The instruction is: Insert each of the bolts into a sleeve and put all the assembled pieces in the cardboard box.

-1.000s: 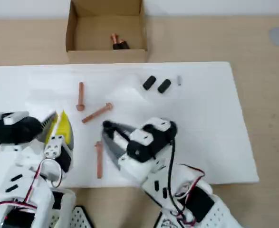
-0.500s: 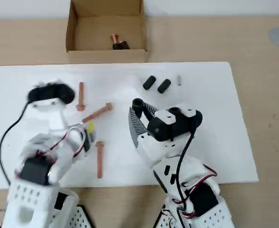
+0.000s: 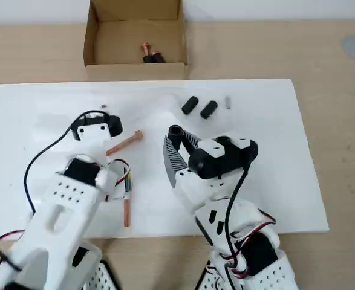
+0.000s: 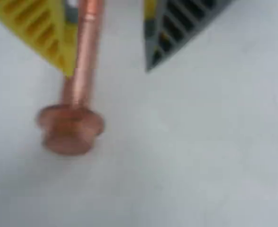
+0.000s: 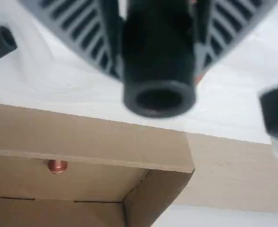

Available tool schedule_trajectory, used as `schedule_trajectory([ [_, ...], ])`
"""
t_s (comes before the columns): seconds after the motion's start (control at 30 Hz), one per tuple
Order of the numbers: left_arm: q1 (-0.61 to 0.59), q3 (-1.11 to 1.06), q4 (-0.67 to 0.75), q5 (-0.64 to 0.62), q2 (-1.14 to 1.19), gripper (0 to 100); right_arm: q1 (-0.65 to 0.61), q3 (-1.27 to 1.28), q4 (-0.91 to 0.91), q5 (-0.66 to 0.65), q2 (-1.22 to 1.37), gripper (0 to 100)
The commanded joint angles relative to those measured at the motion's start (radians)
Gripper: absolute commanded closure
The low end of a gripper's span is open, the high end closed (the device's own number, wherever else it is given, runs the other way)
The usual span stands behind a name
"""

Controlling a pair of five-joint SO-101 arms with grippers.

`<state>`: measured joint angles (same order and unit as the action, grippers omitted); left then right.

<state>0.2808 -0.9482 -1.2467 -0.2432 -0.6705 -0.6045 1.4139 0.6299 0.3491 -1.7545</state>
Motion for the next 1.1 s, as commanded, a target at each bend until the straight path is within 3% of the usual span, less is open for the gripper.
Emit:
schedule_trajectory([
  [0.0,0.009,0.054,0.043,-0.003,0.065,89,0.018,-0.045,-0.018,0.009,0.004,98.9],
  [0.2,0.012,0.055,0.114,-0.023,0.124,89,0.018,-0.044,-0.020,0.009,0.004,98.9],
  [0.6,0.087,0.097,0.103,-0.081,0.122,89,0.015,-0.044,-0.020,0.011,0.004,98.9],
  [1.07,0.064,0.058,0.080,-0.077,0.128,89,0.016,-0.045,-0.020,0.011,0.004,98.9],
])
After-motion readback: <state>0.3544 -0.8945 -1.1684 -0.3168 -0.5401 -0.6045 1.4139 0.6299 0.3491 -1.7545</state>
